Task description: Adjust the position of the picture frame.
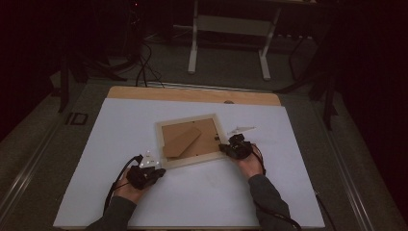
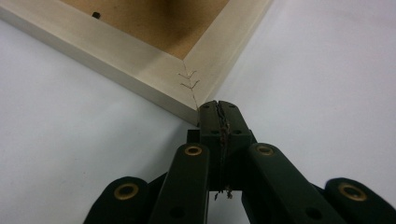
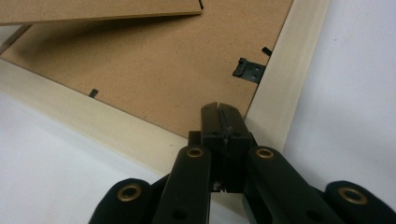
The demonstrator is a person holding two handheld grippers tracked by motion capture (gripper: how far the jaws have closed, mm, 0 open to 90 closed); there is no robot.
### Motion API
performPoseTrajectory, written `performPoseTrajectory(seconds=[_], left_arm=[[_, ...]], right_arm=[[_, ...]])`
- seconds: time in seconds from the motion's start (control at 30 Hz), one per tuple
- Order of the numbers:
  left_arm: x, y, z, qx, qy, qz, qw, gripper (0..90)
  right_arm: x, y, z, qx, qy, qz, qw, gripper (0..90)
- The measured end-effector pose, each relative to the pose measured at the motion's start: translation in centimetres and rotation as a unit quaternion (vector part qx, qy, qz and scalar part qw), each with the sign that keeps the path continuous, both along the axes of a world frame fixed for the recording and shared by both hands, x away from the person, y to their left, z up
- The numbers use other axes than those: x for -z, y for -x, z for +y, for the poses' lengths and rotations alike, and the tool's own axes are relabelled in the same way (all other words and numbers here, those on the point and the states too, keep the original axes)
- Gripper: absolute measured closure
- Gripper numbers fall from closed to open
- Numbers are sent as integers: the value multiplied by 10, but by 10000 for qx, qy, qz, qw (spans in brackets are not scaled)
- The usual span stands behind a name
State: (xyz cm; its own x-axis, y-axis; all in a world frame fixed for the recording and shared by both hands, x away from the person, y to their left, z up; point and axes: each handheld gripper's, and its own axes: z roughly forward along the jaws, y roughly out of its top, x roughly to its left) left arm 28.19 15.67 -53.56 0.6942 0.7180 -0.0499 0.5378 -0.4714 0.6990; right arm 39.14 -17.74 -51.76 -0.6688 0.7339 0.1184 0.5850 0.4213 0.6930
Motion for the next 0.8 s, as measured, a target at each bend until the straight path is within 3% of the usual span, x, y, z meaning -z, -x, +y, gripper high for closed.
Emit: performPoseTrajectory(seconds=[0.2,0.53,0.8], left_arm=[[0,-1,3,-54,-13,12,10000,900],[0,-3,9,-227,14,24,9997,899],[0,-5,17,-457,35,48,9989,898]], right_arm=[[0,7,-3,-5,25,-12,10000,899],[-2,21,-3,-56,304,-181,9994,899],[-1,28,-5,-45,286,-208,9994,899]])
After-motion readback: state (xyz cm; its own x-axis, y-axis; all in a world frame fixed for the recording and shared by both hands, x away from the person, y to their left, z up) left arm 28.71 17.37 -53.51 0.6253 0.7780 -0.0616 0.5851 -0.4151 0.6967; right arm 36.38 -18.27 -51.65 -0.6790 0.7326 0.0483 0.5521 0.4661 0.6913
